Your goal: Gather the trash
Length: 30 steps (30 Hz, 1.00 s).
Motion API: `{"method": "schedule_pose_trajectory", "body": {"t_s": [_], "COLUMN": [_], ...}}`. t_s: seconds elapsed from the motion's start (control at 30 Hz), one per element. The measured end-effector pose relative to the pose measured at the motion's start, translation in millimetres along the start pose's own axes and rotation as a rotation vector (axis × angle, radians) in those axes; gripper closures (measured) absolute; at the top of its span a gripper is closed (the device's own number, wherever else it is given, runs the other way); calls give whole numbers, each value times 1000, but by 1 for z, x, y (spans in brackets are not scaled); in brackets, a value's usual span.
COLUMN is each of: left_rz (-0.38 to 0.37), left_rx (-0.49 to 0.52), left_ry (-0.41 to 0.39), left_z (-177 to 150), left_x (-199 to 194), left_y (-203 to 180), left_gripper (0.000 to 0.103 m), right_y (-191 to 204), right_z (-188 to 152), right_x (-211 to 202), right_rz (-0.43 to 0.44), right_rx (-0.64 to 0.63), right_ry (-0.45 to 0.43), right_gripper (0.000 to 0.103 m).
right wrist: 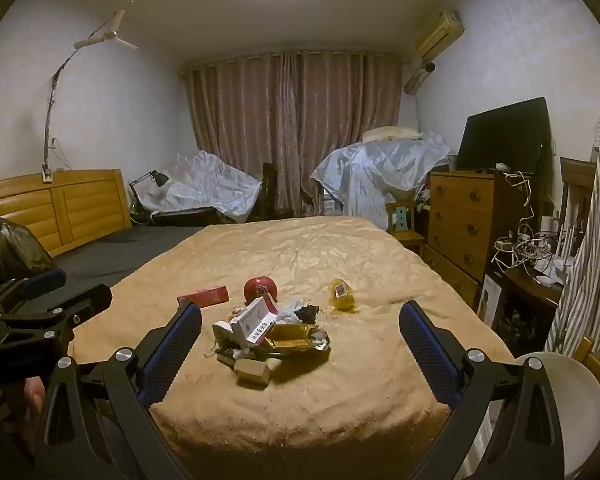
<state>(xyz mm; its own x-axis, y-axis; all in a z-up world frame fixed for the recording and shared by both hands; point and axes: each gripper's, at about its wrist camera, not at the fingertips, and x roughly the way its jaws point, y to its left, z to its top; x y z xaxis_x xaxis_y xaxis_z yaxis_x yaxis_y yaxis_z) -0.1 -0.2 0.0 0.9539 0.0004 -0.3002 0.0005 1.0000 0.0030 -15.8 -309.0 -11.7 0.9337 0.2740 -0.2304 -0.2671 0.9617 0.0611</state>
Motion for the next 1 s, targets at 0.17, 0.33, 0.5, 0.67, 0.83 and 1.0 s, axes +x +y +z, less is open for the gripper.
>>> {"method": "schedule_pose_trajectory", "body": {"t_s": [0.17,0.33,0.5,0.67,0.83,1.0], "left_rz": [0,3,2,2,1,3], "left_rx": [0,-2,-3,-3,-5,-4], "left_ry": [-1,-1,1,2,3,3], "left_z": [0,0,0,0,0,0], "left_x": [0,0,0,0,0,0], "left_y": [0,0,0,0,0,0], "left_gripper": [5,5,5,5,5,5], "right_y": [0,1,1,-1,-1,-1], "right_z": [1,1,2,-2,2,1], "right_x": [0,0,0,1,-2,-1], "right_rz": [4,-1,0,-1,2,2], "right_rx": [-3,-7,-6,-3,-2,-2], "right_ry": [-5,-2,-2,-5,1,0], "right_gripper": [4,4,4,4,4,4]}}
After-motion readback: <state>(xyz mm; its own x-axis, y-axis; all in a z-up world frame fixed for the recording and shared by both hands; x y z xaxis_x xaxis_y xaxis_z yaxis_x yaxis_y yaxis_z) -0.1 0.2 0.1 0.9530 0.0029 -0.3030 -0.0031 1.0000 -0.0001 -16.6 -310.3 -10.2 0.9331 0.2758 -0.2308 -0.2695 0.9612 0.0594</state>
